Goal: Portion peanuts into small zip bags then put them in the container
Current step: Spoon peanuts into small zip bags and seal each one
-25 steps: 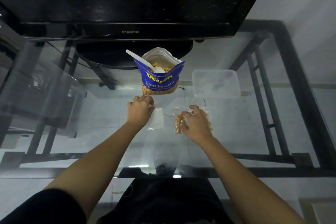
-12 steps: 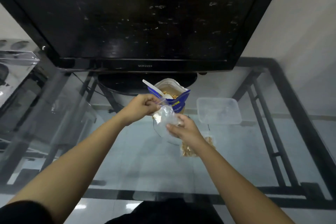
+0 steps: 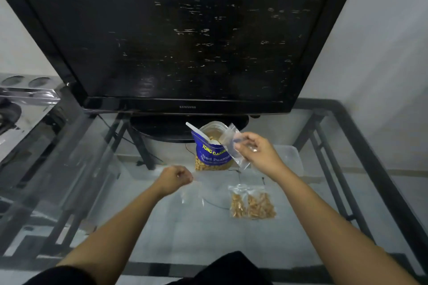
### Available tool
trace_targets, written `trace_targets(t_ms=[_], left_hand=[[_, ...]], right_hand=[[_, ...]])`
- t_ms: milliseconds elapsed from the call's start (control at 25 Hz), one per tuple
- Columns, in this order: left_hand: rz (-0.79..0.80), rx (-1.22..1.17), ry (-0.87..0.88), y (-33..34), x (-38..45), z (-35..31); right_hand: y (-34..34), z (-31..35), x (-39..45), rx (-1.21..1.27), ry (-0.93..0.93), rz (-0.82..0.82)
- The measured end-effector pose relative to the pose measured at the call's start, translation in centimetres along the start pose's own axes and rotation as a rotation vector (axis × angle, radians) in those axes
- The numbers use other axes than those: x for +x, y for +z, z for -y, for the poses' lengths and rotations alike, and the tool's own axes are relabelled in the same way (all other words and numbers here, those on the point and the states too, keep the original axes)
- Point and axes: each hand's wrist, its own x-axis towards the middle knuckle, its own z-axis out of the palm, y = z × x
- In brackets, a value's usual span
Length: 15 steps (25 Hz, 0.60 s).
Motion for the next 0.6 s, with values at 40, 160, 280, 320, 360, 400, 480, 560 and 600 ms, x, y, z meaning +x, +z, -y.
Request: trace_targets(t_ms=[40, 160, 280, 320, 360, 400, 480, 560, 600], left_hand=[[-0.012, 0.052, -0.026, 1.1, -0.1, 1.2], [-0.076, 0.18, -0.104, 2.8, -0.3, 3.6], [-0.113, 0.439, -0.151, 2.0, -0.4, 3.2], [-0.155, 0.473, -0.114, 1.2, -0.2, 2.4], [-0.197, 0.433, -0.061, 0.3, -0.3, 0.9], [-0.229, 0.273, -0.007, -0.7, -0.4, -0.6], [-0.141, -0.276, -0.005, -2.6, -1.0, -4.1], [0.016, -0.623, 0.008, -4.0, -1.3, -6.6], [0.069, -0.666, 0.031, -4.4, -1.2, -7.3]], right_hand=[[-0.1, 0.1, 0.0, -0.008, -0.015, 0.016], [-0.1, 0.4, -0.1, -0.002, -0.034, 0.077], [0.2, 0.5, -0.1, 0.009, -0.041, 0.097], [0.4, 0.5, 0.0, 0.014, -0.041, 0.101], [0.6, 0.7, 0.1, 0.018, -0.038, 0.109], [0.9, 0.9, 0.2, 0.019, -0.03, 0.118], [1.4, 1.5, 0.3, 0.018, -0.026, 0.153], [1.8, 2.2, 0.2, 0.058, -0.037, 0.193], [1.9, 2.6, 0.1, 0.09, -0.041, 0.213]])
